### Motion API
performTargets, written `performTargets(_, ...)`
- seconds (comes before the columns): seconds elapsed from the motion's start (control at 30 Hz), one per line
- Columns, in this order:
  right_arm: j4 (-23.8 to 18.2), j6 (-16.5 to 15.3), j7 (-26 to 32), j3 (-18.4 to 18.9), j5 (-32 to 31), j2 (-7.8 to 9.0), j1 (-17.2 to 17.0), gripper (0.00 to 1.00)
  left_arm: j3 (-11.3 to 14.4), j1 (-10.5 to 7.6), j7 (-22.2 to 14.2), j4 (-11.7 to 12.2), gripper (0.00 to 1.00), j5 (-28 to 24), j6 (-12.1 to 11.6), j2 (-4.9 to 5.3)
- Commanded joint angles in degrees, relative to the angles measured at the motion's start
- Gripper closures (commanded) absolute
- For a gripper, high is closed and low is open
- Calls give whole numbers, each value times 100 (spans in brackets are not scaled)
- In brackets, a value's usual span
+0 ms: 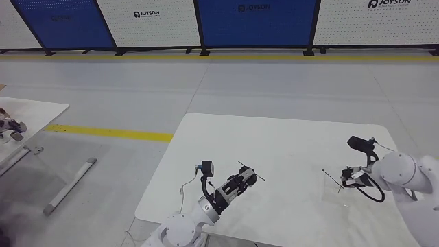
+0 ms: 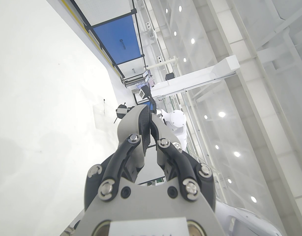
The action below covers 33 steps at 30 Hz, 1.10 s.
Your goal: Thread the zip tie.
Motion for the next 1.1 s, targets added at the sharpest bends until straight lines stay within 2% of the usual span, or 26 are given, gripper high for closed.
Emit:
performTargets(0.0, -168, -75, -283, 270, 265, 40, -127, 100, 0, 0, 0, 0, 100, 0, 0, 0)
performTargets(0.1, -753, -92, -674, 666, 373, 108, -526, 100, 0, 0, 0, 0, 100, 0, 0, 0)
performTargets(0.17, -1139, 49, -1069, 919, 333, 146, -894, 100, 0, 0, 0, 0, 100, 0, 0, 0)
performTargets(0.23, -1302, 45, -1194, 991, 463, 151, -1140, 100, 0, 0, 0, 0, 100, 0, 0, 0)
performTargets(0.67, -1268, 31, -1176, 991, 499, 151, -1168, 100, -7, -24, 44, -12, 100, 29, 29, -2)
performTargets(0.8, -1268, 31, -1176, 991, 499, 151, -1168, 100, 86, -153, 577, -245, 100, 374, 486, -37)
performTargets(0.87, -1268, 31, -1176, 991, 499, 151, -1168, 100, 183, -248, 875, -322, 100, 772, 724, -57)
performTargets(0.97, -1268, 31, -1176, 991, 499, 151, -1168, 100, 423, -370, 1197, -300, 100, 1149, 1092, -104)
performTargets(1.07, -1268, 31, -1176, 991, 499, 151, -1168, 100, 695, -515, 1447, -94, 100, 1634, 1293, -151)
